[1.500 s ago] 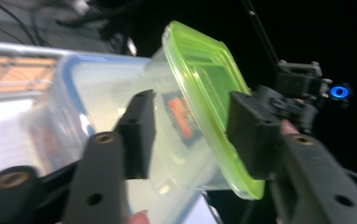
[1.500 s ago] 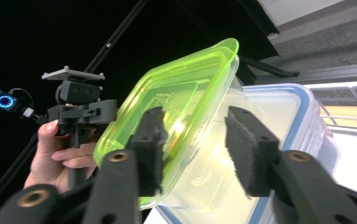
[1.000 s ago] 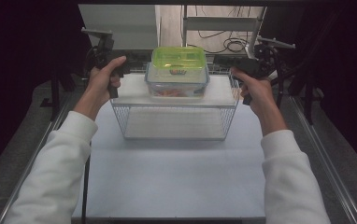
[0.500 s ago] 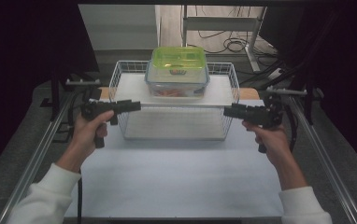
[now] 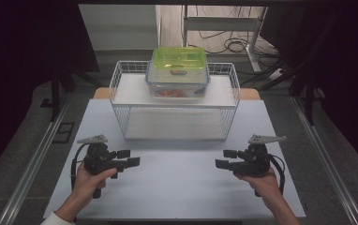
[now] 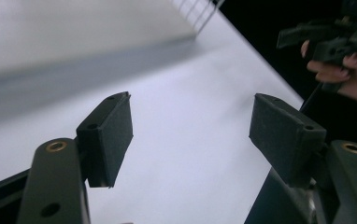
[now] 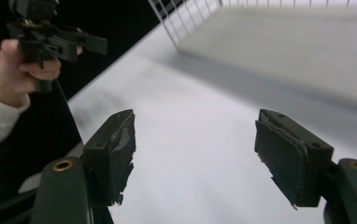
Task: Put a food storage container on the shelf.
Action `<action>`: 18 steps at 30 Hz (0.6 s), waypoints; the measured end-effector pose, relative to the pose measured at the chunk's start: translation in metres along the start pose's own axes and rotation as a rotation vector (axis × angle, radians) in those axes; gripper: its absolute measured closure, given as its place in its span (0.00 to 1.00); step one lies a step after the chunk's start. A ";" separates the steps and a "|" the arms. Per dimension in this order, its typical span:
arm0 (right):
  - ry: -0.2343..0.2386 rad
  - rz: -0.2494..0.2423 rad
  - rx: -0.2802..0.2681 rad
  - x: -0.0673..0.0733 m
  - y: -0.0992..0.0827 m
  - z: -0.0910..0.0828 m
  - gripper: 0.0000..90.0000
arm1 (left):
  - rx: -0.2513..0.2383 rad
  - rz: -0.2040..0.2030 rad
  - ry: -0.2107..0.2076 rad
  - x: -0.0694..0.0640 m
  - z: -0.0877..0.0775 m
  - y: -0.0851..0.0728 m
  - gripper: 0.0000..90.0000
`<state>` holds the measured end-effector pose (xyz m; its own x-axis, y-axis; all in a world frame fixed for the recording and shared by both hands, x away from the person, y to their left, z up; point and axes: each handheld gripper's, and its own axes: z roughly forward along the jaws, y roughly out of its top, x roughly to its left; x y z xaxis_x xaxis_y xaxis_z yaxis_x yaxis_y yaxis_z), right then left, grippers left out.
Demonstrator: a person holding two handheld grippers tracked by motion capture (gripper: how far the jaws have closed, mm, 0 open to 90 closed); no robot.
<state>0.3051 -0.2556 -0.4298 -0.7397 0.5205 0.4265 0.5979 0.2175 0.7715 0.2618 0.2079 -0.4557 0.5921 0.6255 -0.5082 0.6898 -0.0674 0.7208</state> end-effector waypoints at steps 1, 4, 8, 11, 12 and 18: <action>-0.007 -0.006 0.014 0.000 -0.007 0.003 0.32 | 0.005 0.007 0.008 0.000 0.002 -0.005 0.33; -0.020 -0.020 0.049 0.001 -0.020 0.012 0.32 | 0.013 0.008 0.008 0.001 0.006 -0.018 0.33; -0.023 -0.037 0.073 0.003 -0.024 0.017 0.32 | 0.037 0.006 0.013 0.005 0.013 -0.028 0.33; -0.026 -0.055 0.070 0.005 -0.025 0.019 0.32 | 0.034 -0.003 0.022 0.007 0.012 -0.029 0.33; -0.027 -0.056 0.071 0.005 -0.025 0.019 0.32 | 0.027 -0.007 0.026 0.007 0.011 -0.029 0.33; -0.043 -0.054 0.057 0.000 -0.034 0.018 0.32 | 0.026 -0.012 0.030 0.009 0.009 -0.030 0.34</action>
<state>0.2898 -0.2483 -0.4643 -0.7579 0.5418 0.3635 0.5753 0.2922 0.7640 0.2498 0.2080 -0.4864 0.5711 0.6495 -0.5020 0.7077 -0.0798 0.7020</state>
